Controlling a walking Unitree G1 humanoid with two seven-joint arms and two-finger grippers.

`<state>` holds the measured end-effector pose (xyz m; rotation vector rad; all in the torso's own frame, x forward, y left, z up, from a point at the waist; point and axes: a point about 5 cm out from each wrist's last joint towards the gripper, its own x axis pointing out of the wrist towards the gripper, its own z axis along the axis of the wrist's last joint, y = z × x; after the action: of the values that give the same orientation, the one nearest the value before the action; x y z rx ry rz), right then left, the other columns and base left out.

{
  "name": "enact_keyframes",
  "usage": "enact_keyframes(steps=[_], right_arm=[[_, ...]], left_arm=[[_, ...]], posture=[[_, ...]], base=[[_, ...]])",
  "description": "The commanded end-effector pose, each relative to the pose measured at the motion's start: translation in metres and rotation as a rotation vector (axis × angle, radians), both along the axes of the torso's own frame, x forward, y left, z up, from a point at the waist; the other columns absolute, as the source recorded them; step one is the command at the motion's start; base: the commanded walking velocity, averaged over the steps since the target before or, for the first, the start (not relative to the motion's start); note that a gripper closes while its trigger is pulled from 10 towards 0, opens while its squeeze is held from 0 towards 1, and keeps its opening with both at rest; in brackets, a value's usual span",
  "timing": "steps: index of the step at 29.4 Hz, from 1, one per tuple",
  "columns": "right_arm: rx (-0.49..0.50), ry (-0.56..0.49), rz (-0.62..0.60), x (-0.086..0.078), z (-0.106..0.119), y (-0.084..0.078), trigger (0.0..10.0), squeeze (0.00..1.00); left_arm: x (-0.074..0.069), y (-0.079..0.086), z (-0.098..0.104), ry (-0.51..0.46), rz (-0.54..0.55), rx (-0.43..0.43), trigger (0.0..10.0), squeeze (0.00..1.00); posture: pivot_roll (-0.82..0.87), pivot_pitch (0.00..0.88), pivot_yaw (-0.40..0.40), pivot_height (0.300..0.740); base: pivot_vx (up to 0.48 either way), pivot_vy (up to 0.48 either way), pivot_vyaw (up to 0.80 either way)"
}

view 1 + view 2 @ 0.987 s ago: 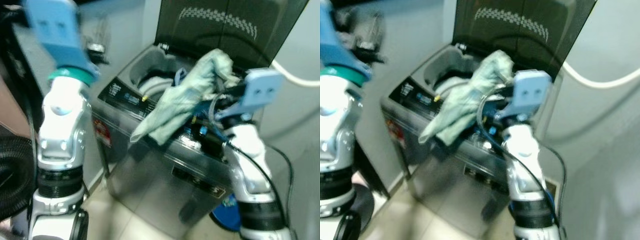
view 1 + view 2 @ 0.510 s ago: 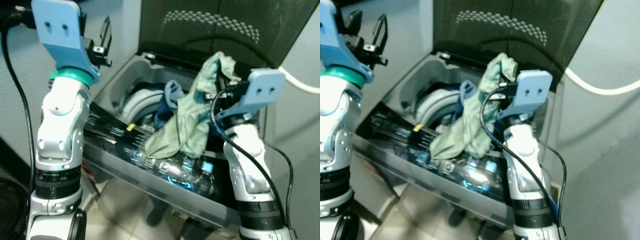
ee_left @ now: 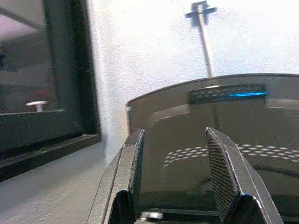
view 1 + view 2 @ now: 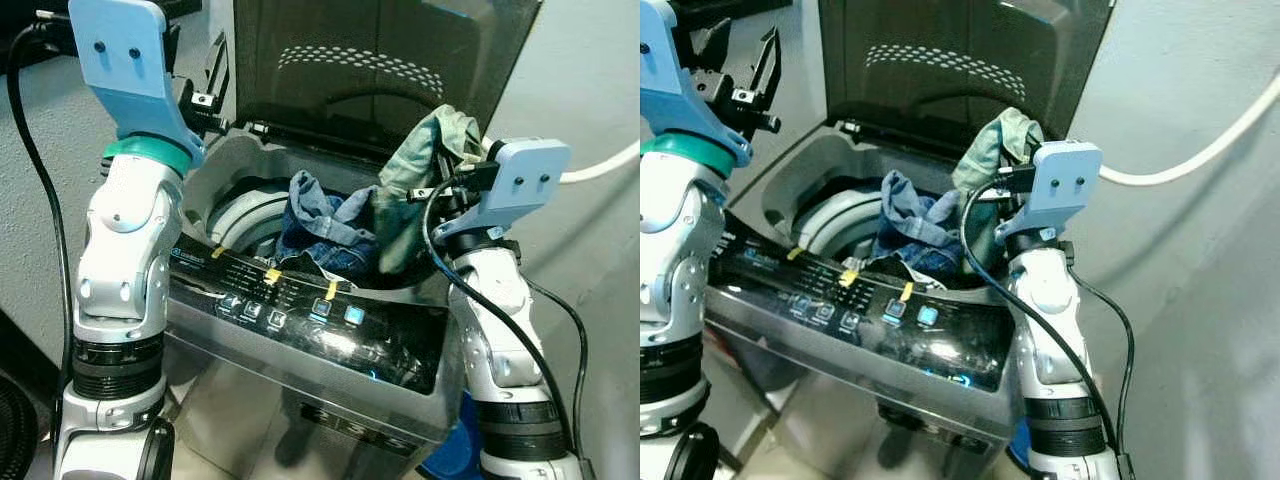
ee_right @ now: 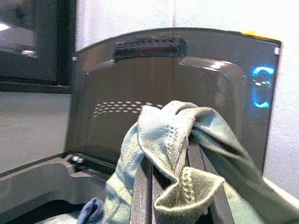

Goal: Clothes washing

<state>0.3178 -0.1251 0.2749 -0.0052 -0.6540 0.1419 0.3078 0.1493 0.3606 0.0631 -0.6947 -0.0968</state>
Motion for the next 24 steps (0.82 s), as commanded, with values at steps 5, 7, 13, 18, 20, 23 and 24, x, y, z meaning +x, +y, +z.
enact_keyframes(steps=[5, 7, 13, 18, 20, 23, 24], right_arm=[[-0.107, -0.075, 0.113, -0.01, 0.015, 0.013, 10.0, 0.0], [-0.128, -0.088, 0.131, -0.011, 0.018, 0.015, 10.0, 0.0], [-0.069, -0.167, 0.065, -0.011, 0.041, 0.002, 10.0, 0.0], [-0.054, -0.185, 0.031, -0.012, 0.046, -0.002, 10.0, 0.0], [-0.056, -0.186, 0.031, -0.013, 0.046, -0.002, 10.0, 0.0], [-0.062, -0.154, 0.015, -0.016, 0.037, -0.007, 10.0, 0.0], [-0.062, -0.154, 0.015, -0.016, 0.037, -0.007, 10.0, 0.0]], left_arm=[[0.004, 0.0, -0.007, 0.058, -0.038, 0.108, 10.0, 0.0], [0.006, 0.002, -0.009, 0.075, -0.035, 0.138, 10.0, 0.0], [0.037, 0.013, -0.025, 0.29, -0.145, 0.174, 10.0, 0.0], [0.05, 0.007, -0.031, 0.314, -0.13, 0.211, 10.0, 0.0], [0.051, 0.005, -0.031, 0.31, -0.13, 0.219, 10.0, 0.0], [0.043, -0.006, -0.031, 0.263, -0.139, 0.201, 10.0, 0.0], [0.043, -0.006, -0.031, 0.263, -0.139, 0.201, 10.0, 0.0]], posture=[[0.1, 0.041, 0.01, 0.74], [0.1, 0.041, 0.01, 0.74], [0.1, 0.063, 0.013, 0.74], [0.08, 0.063, 0.031, 0.74], [0.08, 0.063, 0.031, 0.74], [0.07, 0.062, 0.035, 0.74], [0.07, 0.062, 0.035, 0.74]], base=[[0.0, 0.0, 0.0], [0.0, 0.0, 0.0], [0.0, 0.0, 0.0], [0.0, 0.0, 0.0], [0.0, 0.0, 0.0], [0.0, 0.0, 0.0], [0.0, 0.0, 0.0]])
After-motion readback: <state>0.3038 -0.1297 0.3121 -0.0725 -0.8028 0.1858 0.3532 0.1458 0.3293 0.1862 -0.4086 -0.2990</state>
